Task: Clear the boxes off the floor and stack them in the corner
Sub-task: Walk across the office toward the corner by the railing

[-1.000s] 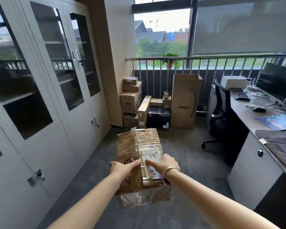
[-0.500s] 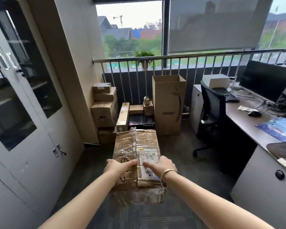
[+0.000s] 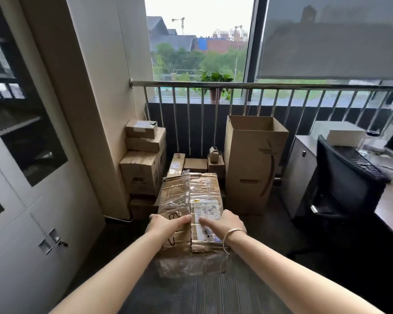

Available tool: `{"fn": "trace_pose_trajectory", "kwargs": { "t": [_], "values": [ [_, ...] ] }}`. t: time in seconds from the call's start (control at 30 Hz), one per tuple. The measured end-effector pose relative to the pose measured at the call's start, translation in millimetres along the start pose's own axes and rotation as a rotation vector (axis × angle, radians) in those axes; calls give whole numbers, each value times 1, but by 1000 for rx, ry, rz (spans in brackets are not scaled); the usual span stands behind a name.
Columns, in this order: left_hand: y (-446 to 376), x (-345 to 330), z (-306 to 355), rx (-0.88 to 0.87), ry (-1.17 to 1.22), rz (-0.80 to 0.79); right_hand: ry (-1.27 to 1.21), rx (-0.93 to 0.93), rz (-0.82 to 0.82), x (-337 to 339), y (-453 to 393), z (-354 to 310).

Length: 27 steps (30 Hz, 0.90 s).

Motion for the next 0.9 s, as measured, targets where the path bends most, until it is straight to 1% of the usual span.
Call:
{"fn": "trace_pose_trajectory", "kwargs": {
  "t": [0.03, 0.07, 0.17, 0.27, 0.37, 0.5, 0.73, 0.8, 0.9],
  "values": [
    [-31, 1, 19, -6, 9, -4, -15, 12, 0, -2, -36, -6],
    [-35, 4, 25, -7, -7, -8, 7, 12, 0, -1, -40, -10],
    [-113, 3, 66, 0, 6, -13, -4, 14, -7, -10, -126, -25],
    [-173, 7, 104, -18, -1, -33, -5, 3, -3, -18, -193, -41],
    [-260, 15, 160, -31, -34, -48, -25, -26, 21, -24, -284, -67],
    [-347, 22, 225, -62, -73, -73, -60, -70, 41, -22, -382, -91],
    [-466, 6, 307, -59, -112, -109, -110, -168, 83, -28, -525, -100],
    [-502, -6, 329, -58, -108, -138, -104, -190, 71, -27, -570, -98],
    [-557, -25, 365, -36, -93, -133, -85, -218, 51, -21, -643, -96]
  ]
}}
Point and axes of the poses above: each hand's wrist, its own y-axis away from the middle knuckle, its own x-axis out of the back of the hand, z = x × y, the point moved 2 cm from there along -y, towards the middle knuckle, and after that the axes turned 9 degrees about x, right-handed, at the moved point
